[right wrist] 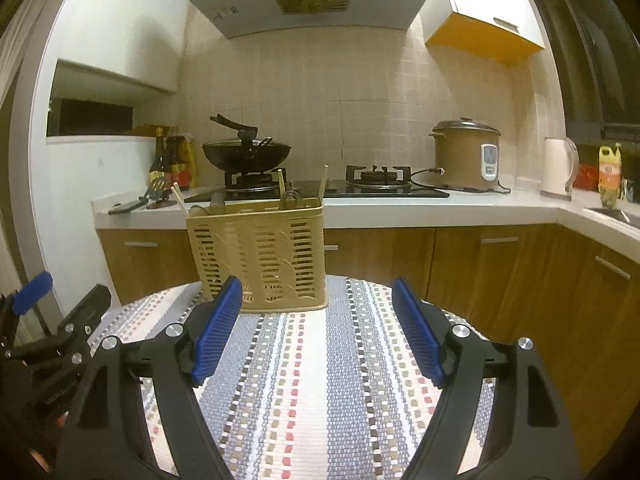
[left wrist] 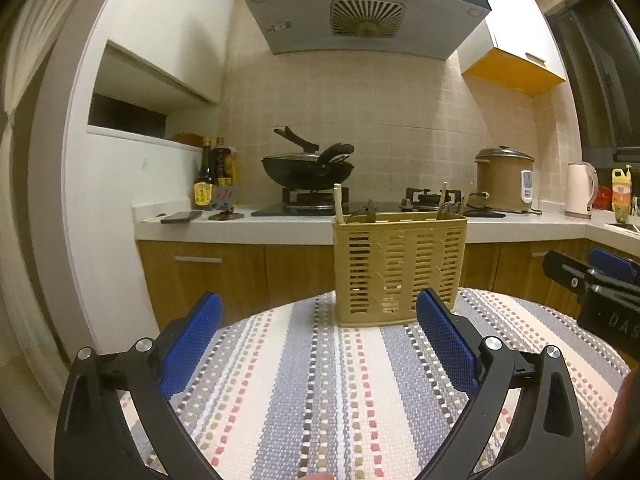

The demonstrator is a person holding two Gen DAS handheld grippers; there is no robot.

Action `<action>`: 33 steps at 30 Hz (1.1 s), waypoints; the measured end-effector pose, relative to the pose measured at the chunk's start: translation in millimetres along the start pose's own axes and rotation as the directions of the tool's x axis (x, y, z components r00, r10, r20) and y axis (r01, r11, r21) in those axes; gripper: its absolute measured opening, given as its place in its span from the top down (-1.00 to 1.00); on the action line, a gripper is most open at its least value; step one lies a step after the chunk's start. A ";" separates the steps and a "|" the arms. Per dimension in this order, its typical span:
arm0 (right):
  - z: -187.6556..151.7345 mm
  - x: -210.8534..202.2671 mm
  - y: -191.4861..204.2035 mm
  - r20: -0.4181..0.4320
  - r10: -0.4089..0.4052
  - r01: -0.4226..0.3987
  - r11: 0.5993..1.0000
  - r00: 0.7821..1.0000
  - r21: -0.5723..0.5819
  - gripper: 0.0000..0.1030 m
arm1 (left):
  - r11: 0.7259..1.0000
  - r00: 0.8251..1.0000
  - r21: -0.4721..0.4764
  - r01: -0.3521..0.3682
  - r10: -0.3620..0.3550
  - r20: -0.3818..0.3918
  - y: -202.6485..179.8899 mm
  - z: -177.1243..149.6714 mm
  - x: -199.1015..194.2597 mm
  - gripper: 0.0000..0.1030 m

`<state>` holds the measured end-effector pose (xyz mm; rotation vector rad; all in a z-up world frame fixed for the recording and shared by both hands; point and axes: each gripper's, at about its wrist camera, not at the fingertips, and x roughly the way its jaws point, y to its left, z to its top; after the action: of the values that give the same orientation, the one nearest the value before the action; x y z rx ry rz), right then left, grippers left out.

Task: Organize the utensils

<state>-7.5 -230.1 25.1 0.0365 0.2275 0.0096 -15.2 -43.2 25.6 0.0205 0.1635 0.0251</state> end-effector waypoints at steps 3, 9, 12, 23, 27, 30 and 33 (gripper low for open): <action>-1.4 1.6 0.7 -0.007 0.014 -0.014 1.000 1.000 -0.006 -0.52 | 1.000 1.000 -0.004 0.015 -0.015 0.001 0.0 0.2 0.5 -0.85; -1.2 4.7 -4.1 -0.020 0.018 -0.018 1.000 1.000 0.012 -0.54 | 1.000 1.000 -0.001 0.027 -0.027 -0.014 -1.2 -0.7 4.6 -0.85; -1.5 4.6 -6.2 -0.022 0.016 -0.016 1.000 1.000 0.021 -0.55 | 1.000 0.999 -0.006 0.029 -0.029 -0.014 0.1 -1.2 4.9 -0.85; -3.5 5.0 -0.4 -0.024 0.016 -0.017 1.000 1.000 -0.008 -0.65 | 0.999 0.998 -0.025 0.044 -0.045 -0.053 3.7 -2.5 14.0 -0.85; -4.1 5.9 -0.8 -0.029 0.017 -0.017 1.000 0.999 0.000 -0.65 | 0.999 0.997 -0.027 0.040 -0.042 -0.065 3.0 -3.3 15.9 -0.85; -4.2 5.7 -1.7 -0.029 0.016 -0.016 1.000 0.999 0.002 -0.65 | 0.999 0.997 -0.032 0.039 -0.041 -0.066 3.9 -3.3 15.7 -0.85; -3.9 6.2 -1.9 -0.032 0.019 -0.019 1.000 0.999 0.003 -0.65 | 0.999 0.997 -0.032 0.039 -0.041 -0.070 4.3 -3.7 15.9 -0.85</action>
<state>-2.4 -231.8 19.8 0.0411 0.2590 0.0288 -0.3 -38.4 19.5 -0.0145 0.2339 -0.0114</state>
